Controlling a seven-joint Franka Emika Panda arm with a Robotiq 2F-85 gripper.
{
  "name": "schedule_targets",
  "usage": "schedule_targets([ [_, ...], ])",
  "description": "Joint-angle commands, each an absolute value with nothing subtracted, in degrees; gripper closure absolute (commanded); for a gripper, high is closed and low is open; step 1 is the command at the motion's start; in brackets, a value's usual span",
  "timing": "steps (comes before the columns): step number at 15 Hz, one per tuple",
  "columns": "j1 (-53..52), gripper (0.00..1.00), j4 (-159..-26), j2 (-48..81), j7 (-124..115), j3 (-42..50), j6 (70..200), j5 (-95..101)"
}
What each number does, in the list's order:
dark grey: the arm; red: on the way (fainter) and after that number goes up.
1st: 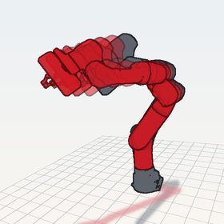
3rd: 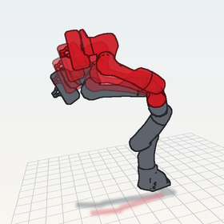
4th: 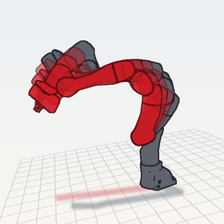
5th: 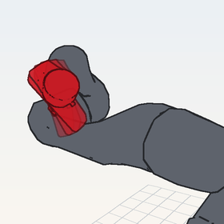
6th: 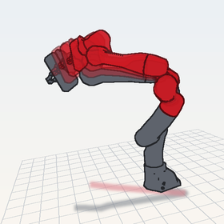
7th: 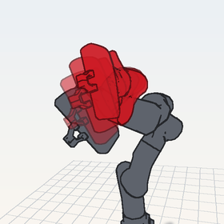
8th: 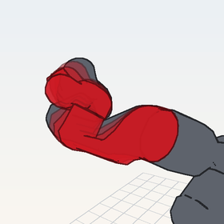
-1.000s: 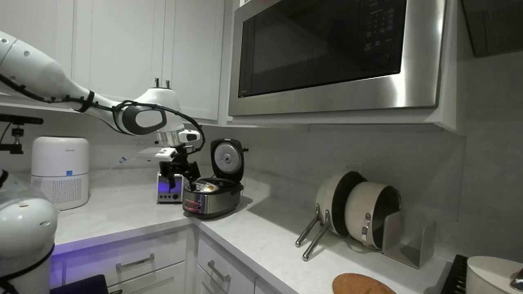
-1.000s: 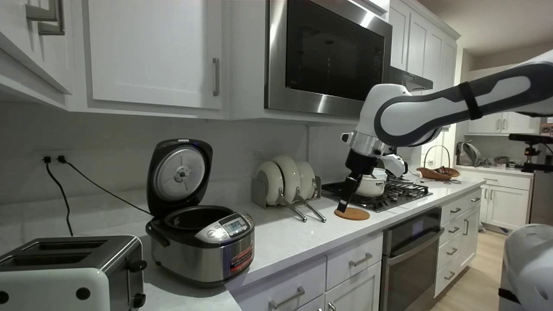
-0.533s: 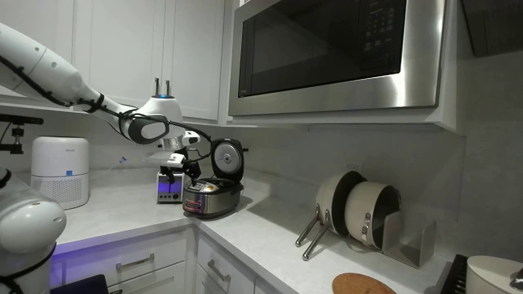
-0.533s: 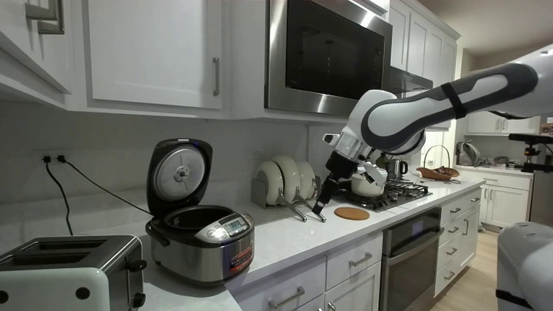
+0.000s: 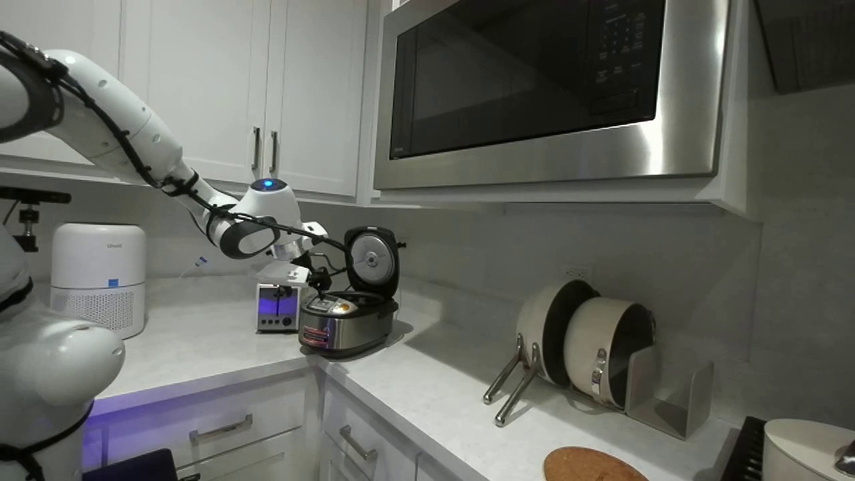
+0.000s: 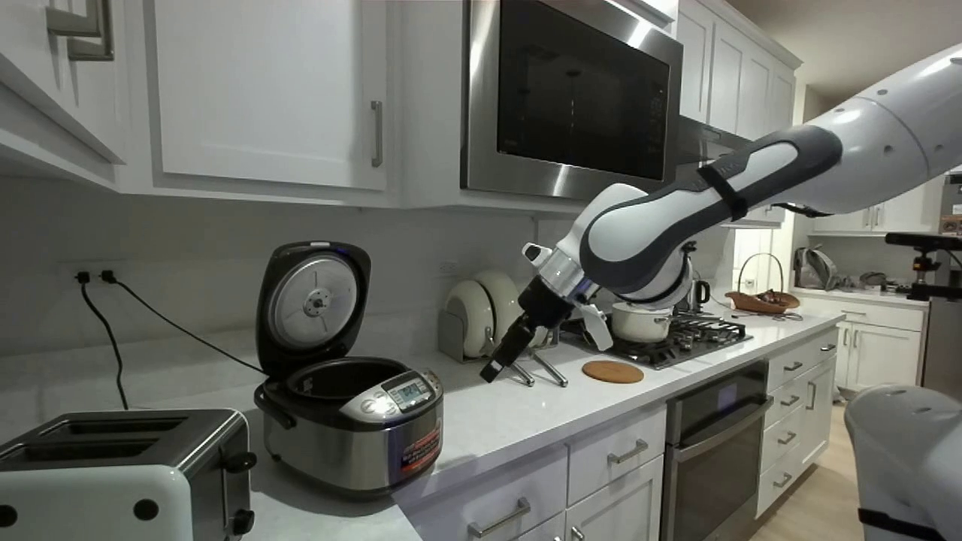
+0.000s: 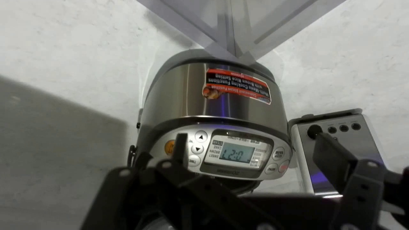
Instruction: Push the lever on the bread toaster down
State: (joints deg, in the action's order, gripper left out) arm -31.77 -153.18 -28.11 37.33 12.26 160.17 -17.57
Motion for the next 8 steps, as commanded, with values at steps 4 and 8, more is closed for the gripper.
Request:
schedule_targets([
  [4, -44.5, 0.00, -145.3, -20.3, 46.2, 19.6, 163.0, -28.5],
  [8, -50.7, 0.00, -141.5, -17.1, 50.4, 22.4, 163.5, -32.2],
])
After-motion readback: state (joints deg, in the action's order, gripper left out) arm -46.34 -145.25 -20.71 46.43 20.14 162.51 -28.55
